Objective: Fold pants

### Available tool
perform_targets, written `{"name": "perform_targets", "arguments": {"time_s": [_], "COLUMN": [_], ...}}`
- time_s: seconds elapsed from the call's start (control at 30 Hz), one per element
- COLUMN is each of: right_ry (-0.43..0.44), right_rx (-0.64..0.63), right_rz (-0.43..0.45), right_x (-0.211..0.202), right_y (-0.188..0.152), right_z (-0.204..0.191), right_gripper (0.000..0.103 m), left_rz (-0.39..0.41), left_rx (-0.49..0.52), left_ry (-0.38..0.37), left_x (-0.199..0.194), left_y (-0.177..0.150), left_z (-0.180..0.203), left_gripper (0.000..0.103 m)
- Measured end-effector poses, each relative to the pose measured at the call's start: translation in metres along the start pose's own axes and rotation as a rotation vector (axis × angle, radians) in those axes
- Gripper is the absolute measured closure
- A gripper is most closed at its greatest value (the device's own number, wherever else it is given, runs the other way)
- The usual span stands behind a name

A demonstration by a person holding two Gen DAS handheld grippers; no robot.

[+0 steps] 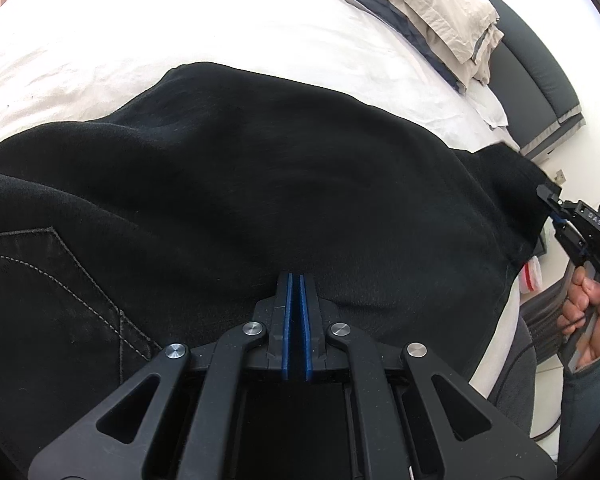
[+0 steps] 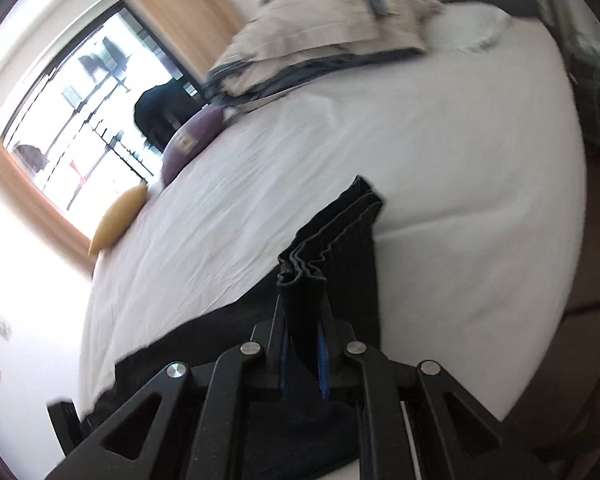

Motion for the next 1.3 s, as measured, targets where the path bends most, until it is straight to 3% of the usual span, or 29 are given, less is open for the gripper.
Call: {"name": "perform_targets", "arguments": {"time_s": [0.1, 0.2, 0.33, 0.5, 0.67, 0.8, 0.87, 0.9, 0.93, 1.0, 1.2, 1.27, 1.3], "right_ry": [0.078, 0.135, 0.137, 0.120, 0.097, 0.103, 0.111, 0.117, 0.120, 0.127, 0.135, 0.133, 0.132], "right_rx": [-0.390, -0.577, -0.596, -0.569, -0.615, -0.685, -0.735, -0.766, -0.795, -0.837, -0.860, -0.861, -0.862], "right_rz": [-0.098, -0.176, -0.236, -0.224, -0.185, -0.145, -0.127, -0.124, -0.123, -0.128, -0.148, -0.148, -0.150], "right_x": [0.018, 0.035, 0.052, 0.050, 0.039, 0.027, 0.020, 0.017, 0.016, 0.014, 0.013, 0.011, 0.011], "right_y": [-0.035, -0.087, -0.121, -0.114, -0.110, -0.115, -0.119, -0.123, -0.128, -0.140, -0.153, -0.152, -0.153], "right_z": [-0.118, -0.184, -0.196, -0.192, -0.208, -0.230, -0.246, -0.254, -0.262, -0.274, -0.288, -0.290, -0.291], "right_gripper": [0.090, 0.091, 0.091, 0.091, 0.090, 0.090, 0.091, 0.090, 0.090, 0.090, 0.090, 0.090, 0.090], "left_rz": [0.002, 0.005, 0.007, 0.009, 0.057, 0.051, 0.062, 0.073, 0.081, 0.074, 0.058, 0.059, 0.050], "left_rx": [-0.011, -0.027, -0.035, -0.069, -0.225, -0.340, -0.366, -0.390, -0.413, -0.435, -0.431, -0.424, -0.418], "left_ry": [-0.013, -0.030, -0.044, -0.084, -0.177, -0.243, -0.297, -0.340, -0.383, -0.403, -0.389, -0.345, -0.324], "left_x": [-0.001, -0.002, -0.003, -0.006, -0.032, -0.053, -0.065, -0.072, -0.079, -0.086, -0.088, -0.087, -0.088], "left_y": [0.001, 0.002, 0.003, 0.006, 0.013, 0.007, 0.006, 0.008, 0.010, 0.014, 0.015, 0.015, 0.012], "left_z": [-0.003, -0.006, -0.010, -0.018, -0.034, -0.049, -0.050, -0.050, -0.050, -0.052, -0.058, -0.060, -0.060], "left_gripper": [0.098, 0.098, 0.098, 0.098, 0.097, 0.079, 0.054, 0.036, 0.028, 0.025, 0.026, 0.041, 0.065]}}
Point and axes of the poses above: each gripper's, at about its wrist camera, not at the fingertips, and x roughly the way its jaws point, z to its right, y to its top, the point moved 10 cm from there along x, roughly the way its jaws point, and after that the axes turned 9 degrees about -x, right-handed, at the moved point
